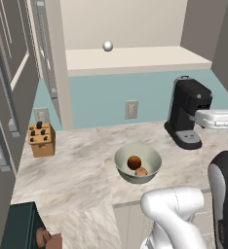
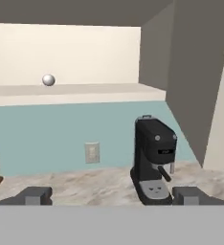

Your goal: Open the cabinet. Pick the tangerine and orange from the cabinet and place them into the bowl. Then close the cabinet.

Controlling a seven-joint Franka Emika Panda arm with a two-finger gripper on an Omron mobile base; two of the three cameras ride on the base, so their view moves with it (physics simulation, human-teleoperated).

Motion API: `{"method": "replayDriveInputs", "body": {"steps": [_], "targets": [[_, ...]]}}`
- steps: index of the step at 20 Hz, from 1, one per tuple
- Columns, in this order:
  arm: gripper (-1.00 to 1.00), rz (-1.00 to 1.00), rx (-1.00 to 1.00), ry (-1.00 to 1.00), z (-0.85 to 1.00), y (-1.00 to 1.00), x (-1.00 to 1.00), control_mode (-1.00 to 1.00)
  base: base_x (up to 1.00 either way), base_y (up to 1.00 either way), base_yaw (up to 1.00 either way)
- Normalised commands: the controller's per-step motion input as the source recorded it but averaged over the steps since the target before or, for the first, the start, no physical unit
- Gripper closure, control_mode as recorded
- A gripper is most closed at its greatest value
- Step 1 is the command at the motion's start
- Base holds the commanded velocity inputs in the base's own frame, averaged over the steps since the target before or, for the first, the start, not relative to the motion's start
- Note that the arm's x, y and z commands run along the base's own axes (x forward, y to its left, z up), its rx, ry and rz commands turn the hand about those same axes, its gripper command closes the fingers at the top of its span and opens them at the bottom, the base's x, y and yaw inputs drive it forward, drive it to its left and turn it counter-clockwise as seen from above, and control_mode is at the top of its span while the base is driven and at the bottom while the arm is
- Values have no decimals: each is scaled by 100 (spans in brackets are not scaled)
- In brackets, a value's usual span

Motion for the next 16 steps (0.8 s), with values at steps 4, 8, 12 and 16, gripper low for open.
{"method": "replayDriveInputs", "body": {"steps": [4, 8, 12, 16], "targets": [[-100, -17, 0, -14, 27, -71, -66, -100, 0, 0, 0], [-100, -7, 3, -9, 49, -88, -50, -100, 0, 0, 0], [-100, 5, 7, -5, 43, -62, 6, -100, 0, 0, 0], [-100, 23, 13, 7, 1, -56, 36, -100, 0, 0, 0]]}}
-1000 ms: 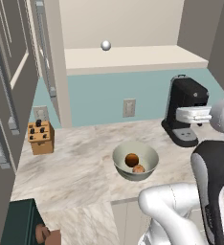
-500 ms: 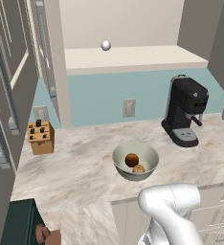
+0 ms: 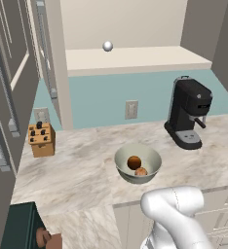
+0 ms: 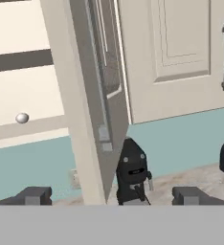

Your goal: Open the cabinet. Pick the tangerine and orange from the cabinet and place them into the bowl. Then close the cabinet.

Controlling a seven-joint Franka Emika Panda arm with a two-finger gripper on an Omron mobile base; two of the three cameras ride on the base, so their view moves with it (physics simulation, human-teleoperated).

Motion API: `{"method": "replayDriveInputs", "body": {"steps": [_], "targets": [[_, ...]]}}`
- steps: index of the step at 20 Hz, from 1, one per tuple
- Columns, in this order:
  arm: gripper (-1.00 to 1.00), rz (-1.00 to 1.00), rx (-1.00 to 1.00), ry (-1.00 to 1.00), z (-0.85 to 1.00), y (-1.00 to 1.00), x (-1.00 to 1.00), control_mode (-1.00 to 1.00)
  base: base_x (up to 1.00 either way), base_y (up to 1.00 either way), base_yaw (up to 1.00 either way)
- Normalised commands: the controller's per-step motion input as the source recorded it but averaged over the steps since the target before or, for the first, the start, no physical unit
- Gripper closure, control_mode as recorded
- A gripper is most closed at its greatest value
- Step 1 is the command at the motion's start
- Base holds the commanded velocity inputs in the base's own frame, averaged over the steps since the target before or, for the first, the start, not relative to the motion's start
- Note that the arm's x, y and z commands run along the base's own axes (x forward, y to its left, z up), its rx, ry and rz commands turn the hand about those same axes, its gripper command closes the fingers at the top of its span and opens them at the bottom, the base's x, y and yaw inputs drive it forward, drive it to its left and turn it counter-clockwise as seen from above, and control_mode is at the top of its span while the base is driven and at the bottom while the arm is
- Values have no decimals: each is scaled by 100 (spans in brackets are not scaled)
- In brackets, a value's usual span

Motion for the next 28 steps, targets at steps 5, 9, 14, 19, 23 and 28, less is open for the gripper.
{"method": "replayDriveInputs", "body": {"steps": [5, 9, 14, 19, 23, 28], "targets": [[-100, 24, 7, 2, -7, -58, 41, -100, 0, 0, 0], [-100, 25, 2, 0, -26, -53, 42, -100, 0, 0, 0], [-100, 23, 6, 0, -40, -37, 57, -100, 0, 0, 0], [-100, 17, 14, -2, -25, -5, 87, -100, 0, 0, 0], [-100, 5, 18, 0, 1, 18, 77, -100, 0, 0, 0], [-100, 0, 4, -5, 0, 63, 40, -100, 0, 0, 0]]}}
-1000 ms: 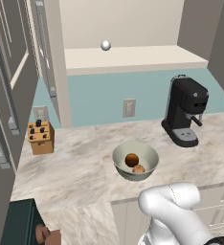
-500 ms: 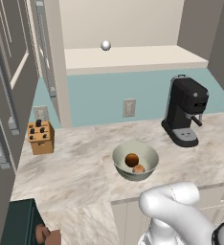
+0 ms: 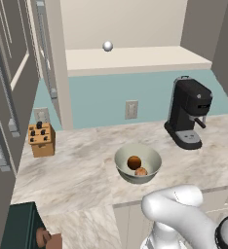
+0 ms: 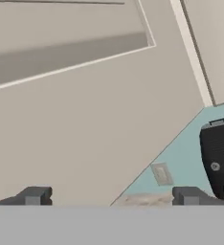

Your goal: Open the cabinet. Pick the tangerine and orange from the cabinet and place them into the bowl. Then close the cabinet.

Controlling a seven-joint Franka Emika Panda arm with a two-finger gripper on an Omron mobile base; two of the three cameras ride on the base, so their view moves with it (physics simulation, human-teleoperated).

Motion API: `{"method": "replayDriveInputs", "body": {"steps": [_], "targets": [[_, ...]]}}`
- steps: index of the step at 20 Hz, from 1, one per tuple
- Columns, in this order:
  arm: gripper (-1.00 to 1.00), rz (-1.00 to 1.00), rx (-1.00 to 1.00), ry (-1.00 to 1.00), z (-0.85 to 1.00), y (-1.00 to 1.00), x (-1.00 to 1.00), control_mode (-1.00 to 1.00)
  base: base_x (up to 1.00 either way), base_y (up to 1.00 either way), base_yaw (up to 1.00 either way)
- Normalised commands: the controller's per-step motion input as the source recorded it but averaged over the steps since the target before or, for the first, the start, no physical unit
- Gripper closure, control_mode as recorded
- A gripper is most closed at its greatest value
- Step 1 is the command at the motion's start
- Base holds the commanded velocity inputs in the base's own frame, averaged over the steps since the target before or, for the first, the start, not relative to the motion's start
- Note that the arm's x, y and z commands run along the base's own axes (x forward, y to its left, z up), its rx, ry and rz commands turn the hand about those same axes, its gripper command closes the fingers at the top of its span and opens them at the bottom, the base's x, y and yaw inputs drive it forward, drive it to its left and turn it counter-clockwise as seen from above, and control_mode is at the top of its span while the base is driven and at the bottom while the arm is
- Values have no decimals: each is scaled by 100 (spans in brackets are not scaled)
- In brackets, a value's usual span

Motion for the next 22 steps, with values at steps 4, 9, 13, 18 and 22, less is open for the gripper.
{"method": "replayDriveInputs", "body": {"steps": [4, 9, 13, 18, 22], "targets": [[-100, 0, 1, -9, 0, 91, 39, -100, 0, 0, 0], [-100, -3, 2, -10, 0, 99, 30, -100, 0, 0, 0], [-100, -13, 0, -5, 0, 71, 56, -100, 0, 0, 0], [-100, -21, 0, 5, 0, 32, 97, -100, 0, 0, 0], [-100, -8, 0, 16, 0, 8, 100, -100, 0, 0, 0]]}}
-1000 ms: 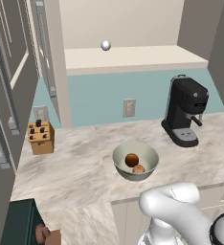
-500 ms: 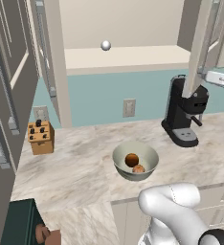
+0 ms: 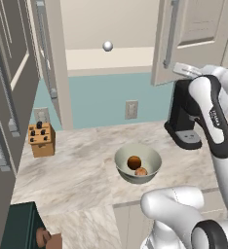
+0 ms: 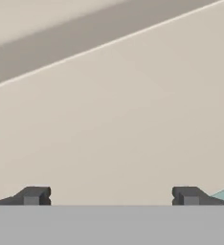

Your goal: Open the cabinet. Pick the tangerine and orange from the cabinet and place them into the bowl. Then close the cabinet.

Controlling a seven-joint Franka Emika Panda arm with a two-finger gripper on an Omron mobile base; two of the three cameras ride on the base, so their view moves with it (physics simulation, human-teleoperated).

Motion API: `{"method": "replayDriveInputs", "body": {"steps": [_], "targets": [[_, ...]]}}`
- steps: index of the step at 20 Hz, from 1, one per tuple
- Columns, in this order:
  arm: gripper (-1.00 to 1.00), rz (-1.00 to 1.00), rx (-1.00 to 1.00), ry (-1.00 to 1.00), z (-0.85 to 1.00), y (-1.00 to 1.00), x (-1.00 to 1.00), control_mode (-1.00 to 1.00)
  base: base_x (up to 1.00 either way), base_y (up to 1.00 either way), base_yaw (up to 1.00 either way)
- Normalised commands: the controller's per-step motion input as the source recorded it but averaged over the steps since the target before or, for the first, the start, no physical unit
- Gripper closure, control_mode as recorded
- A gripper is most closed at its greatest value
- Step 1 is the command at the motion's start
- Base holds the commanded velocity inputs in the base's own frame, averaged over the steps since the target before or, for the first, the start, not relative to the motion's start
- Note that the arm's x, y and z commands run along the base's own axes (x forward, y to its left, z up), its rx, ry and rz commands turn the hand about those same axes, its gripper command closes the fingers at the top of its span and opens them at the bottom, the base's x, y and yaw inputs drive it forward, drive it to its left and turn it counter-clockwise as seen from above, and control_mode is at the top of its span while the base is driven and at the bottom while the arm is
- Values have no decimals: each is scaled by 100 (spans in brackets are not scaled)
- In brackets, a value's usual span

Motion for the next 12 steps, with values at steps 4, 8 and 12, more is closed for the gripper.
{"method": "replayDriveInputs", "body": {"steps": [4, 8, 12], "targets": [[-100, 0, 0, 7, -4, 0, 96, -100, 0, 0, 0], [-100, -2, -3, 0, -12, 1, 51, -100, 0, 0, 0], [-100, 0, -2, -2, -15, 0, 30, -100, 0, 0, 0]]}}
